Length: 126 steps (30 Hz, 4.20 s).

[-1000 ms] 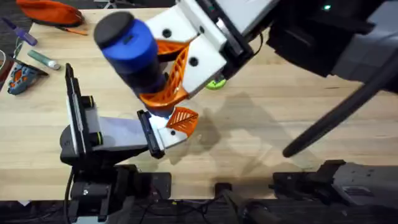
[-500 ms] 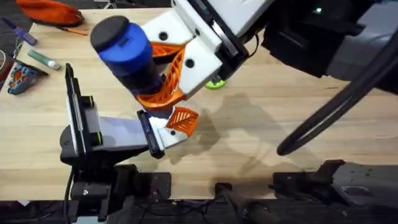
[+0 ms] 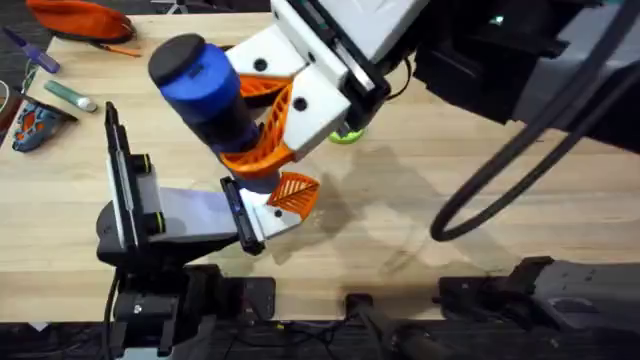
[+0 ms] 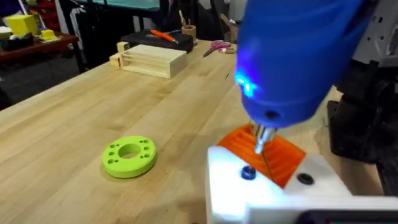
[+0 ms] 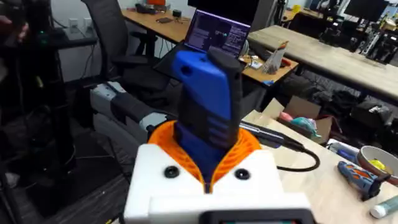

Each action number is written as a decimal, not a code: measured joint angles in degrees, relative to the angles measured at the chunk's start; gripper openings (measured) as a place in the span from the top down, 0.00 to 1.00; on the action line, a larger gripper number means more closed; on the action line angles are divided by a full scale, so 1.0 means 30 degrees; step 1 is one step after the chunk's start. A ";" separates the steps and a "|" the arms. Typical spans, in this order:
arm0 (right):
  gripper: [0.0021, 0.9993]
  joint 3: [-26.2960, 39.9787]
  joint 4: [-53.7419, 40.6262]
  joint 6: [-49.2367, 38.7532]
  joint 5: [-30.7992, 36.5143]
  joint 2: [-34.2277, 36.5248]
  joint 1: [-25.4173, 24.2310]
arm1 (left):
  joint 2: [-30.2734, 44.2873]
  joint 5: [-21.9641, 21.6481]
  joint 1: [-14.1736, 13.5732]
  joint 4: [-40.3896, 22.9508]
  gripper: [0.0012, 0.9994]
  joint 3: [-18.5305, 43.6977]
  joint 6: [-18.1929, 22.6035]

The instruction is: Pick up the gripper from the table and insert it into the empty holder that is missing its gripper. Then pick up a screw, insert it into the mounting hole, and use the screwdriver to tighten it. Finally, clean up the table by picking up the vegetable and placing it into the bucket.

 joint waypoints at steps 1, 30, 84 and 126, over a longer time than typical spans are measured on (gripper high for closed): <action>0.98 0.0000 0.0000 0.0000 0.0000 0.0055 0.0000 | 0.0002 0.0007 0.0000 0.0000 0.99 -0.0002 0.0000; 0.98 0.0000 0.0040 -0.0087 0.0007 0.0598 0.0000 | 0.0000 0.0000 0.0000 0.0000 0.99 0.0000 0.0000; 0.98 0.0000 0.0602 -0.0306 -0.0141 0.1025 0.0100 | -0.0012 -0.0034 0.0000 0.0007 0.99 0.0000 -0.0007; 0.98 0.0000 0.3126 0.1981 -0.1691 0.1173 -0.0233 | -0.0014 -0.0029 0.0000 0.0007 0.99 0.0000 -0.0007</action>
